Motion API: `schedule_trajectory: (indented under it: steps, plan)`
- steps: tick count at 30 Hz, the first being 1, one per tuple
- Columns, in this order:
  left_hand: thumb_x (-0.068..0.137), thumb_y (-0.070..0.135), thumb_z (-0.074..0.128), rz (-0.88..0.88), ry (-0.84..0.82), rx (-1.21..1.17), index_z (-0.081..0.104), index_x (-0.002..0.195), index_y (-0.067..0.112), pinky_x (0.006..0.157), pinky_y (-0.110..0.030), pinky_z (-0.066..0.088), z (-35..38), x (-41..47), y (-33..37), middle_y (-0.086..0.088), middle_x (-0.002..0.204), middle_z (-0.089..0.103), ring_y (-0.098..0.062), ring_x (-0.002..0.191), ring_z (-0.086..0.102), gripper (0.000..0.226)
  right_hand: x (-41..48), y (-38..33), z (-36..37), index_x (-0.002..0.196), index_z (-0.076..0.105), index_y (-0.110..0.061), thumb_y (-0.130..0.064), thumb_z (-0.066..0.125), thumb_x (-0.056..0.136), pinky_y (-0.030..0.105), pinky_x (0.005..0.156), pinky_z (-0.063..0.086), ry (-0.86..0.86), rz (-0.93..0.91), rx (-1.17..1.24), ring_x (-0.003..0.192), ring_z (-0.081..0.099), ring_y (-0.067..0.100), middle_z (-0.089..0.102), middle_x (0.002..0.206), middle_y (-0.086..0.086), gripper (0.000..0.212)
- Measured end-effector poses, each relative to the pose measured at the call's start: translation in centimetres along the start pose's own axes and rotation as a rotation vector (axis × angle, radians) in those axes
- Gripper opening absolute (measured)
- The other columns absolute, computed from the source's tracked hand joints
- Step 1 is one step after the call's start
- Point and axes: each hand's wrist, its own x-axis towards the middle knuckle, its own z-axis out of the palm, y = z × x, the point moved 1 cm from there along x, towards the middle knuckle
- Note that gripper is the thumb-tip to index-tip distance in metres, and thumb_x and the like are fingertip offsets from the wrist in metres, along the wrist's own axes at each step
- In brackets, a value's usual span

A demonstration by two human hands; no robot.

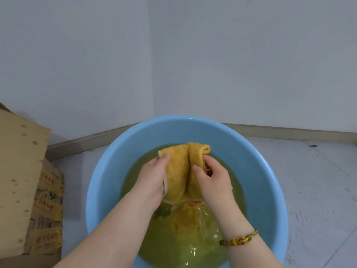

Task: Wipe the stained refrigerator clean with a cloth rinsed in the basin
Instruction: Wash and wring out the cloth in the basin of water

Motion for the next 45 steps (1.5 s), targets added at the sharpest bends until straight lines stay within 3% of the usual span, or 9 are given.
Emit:
schedule_trajectory:
  steps: [4, 9, 14, 18, 24, 31, 35, 38, 45]
  plan:
    - [0.059, 0.047, 0.073, 0.187, -0.161, 0.005, 0.061, 0.105, 0.015, 0.08, -0.029, 0.05, 1.6, -2.6, 1.6, -0.003, 0.099, 0.07, -0.015, 0.093, 0.065, 0.058, -1.2, -1.4, 1.5, 0.105, 0.064, -0.015, -0.01, 0.05, 0.084, 0.03, 0.059, 0.044, 0.069, -0.44, -0.309, 0.066, 0.05, 0.011, 0.048, 0.078, -0.006, 0.026]
    - [0.081, 0.007, 0.062, 0.256, 0.102, -0.01, 0.061, 0.079, 0.014, 0.06, -0.022, 0.048, 1.0, -3.0, 1.5, -0.001, 0.073, 0.064, -0.012, 0.066, 0.061, 0.008, -2.3, -0.7, 3.7, 0.092, 0.058, -0.014, -0.02, 0.044, 0.073, 0.028, 0.066, 0.038, 0.094, -0.793, -0.515, 0.078, 0.045, 0.017, 0.061, 0.084, 0.002, 0.025]
    - [0.087, 0.026, 0.057, 0.242, 0.112, -0.157, 0.062, 0.079, 0.018, 0.065, -0.028, 0.051, 0.3, -2.5, 2.4, 0.001, 0.077, 0.068, -0.013, 0.073, 0.065, 0.012, -2.6, 1.1, 3.7, 0.126, 0.023, -0.041, -0.037, 0.068, 0.066, 0.026, 0.114, 0.02, 0.027, -0.459, -0.146, 0.132, 0.017, 0.004, 0.02, 0.136, -0.012, 0.075]
    - [0.086, 0.046, 0.046, 0.141, -0.077, -0.156, 0.066, 0.083, 0.014, 0.069, -0.033, 0.054, 0.8, -3.0, 2.8, -0.002, 0.072, 0.072, -0.015, 0.07, 0.069, 0.038, -2.4, 1.1, 3.4, 0.122, -0.005, -0.057, -0.024, 0.082, 0.062, 0.032, 0.105, 0.036, -0.17, -0.106, 0.018, 0.125, 0.038, 0.004, 0.031, 0.128, -0.027, 0.111]
    - [0.083, 0.055, 0.046, 0.033, -0.002, -0.017, 0.058, 0.116, 0.013, 0.084, -0.035, 0.049, 0.4, -2.3, 2.4, -0.004, 0.109, 0.066, -0.016, 0.092, 0.062, 0.055, -1.4, 0.8, 2.2, 0.079, 0.053, -0.023, -0.02, 0.063, 0.07, 0.031, 0.064, 0.046, -0.042, -0.138, -0.406, 0.076, 0.053, 0.016, 0.055, 0.075, -0.007, 0.014]
    - [0.046, 0.048, 0.074, -0.057, -0.097, -0.01, 0.052, 0.119, 0.013, 0.084, -0.039, 0.05, 0.4, -2.0, 1.3, -0.006, 0.103, 0.062, -0.022, 0.092, 0.059, 0.084, -1.8, 0.5, 2.1, 0.058, 0.056, -0.008, 0.001, 0.054, 0.052, 0.024, 0.04, 0.043, 0.229, -0.766, -0.748, 0.064, 0.055, 0.022, 0.056, 0.063, 0.006, 0.011]
    - [0.075, 0.019, 0.069, -0.029, 0.027, -0.074, 0.061, 0.097, 0.008, 0.064, -0.031, 0.048, -0.1, -1.1, 0.8, -0.008, 0.081, 0.063, -0.02, 0.07, 0.06, 0.026, -3.0, 0.0, 3.0, 0.072, 0.046, -0.014, -0.002, 0.067, 0.056, 0.015, 0.039, 0.018, 0.008, -0.485, -0.76, 0.059, 0.059, 0.021, 0.058, 0.073, 0.003, 0.03]
    - [0.079, 0.024, 0.064, 0.034, -0.019, -0.154, 0.062, 0.095, 0.01, 0.054, -0.026, 0.05, 0.2, -0.8, 0.7, -0.005, 0.069, 0.064, -0.016, 0.06, 0.061, 0.022, -2.8, -0.2, 2.7, 0.086, 0.039, -0.018, -0.016, 0.055, 0.083, 0.027, 0.063, 0.043, -0.22, -0.054, -0.477, 0.089, 0.061, 0.026, 0.062, 0.096, 0.006, 0.016]
    - [0.059, 0.061, 0.05, -0.03, -0.262, -0.297, 0.048, 0.055, 0.015, 0.039, -0.015, 0.036, 0.1, -1.2, 1.1, 0.001, 0.034, 0.04, -0.011, 0.031, 0.04, 0.046, -2.4, 0.3, 2.5, 0.077, 0.057, -0.012, -0.012, 0.074, 0.07, 0.035, 0.065, 0.053, -0.598, 0.142, -0.026, 0.066, 0.057, 0.019, 0.06, 0.073, 0.006, 0.018]
